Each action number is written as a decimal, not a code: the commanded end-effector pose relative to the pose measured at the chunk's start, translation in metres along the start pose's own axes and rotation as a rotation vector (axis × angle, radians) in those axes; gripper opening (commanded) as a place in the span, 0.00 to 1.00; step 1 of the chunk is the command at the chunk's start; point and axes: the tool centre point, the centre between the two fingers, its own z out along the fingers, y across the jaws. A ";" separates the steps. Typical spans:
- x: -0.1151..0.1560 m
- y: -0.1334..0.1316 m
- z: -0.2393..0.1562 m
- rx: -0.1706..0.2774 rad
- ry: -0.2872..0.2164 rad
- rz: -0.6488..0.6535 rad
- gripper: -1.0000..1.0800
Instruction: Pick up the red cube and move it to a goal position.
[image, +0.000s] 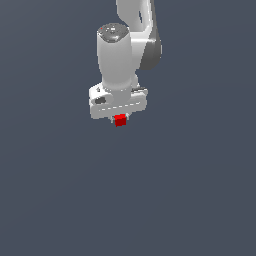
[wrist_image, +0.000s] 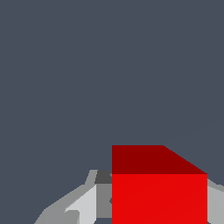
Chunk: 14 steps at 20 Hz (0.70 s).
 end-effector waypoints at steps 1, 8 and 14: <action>-0.007 -0.004 -0.030 0.000 0.000 0.000 0.00; -0.022 -0.012 -0.109 0.000 0.000 0.000 0.00; -0.032 -0.018 -0.164 0.000 0.001 0.000 0.00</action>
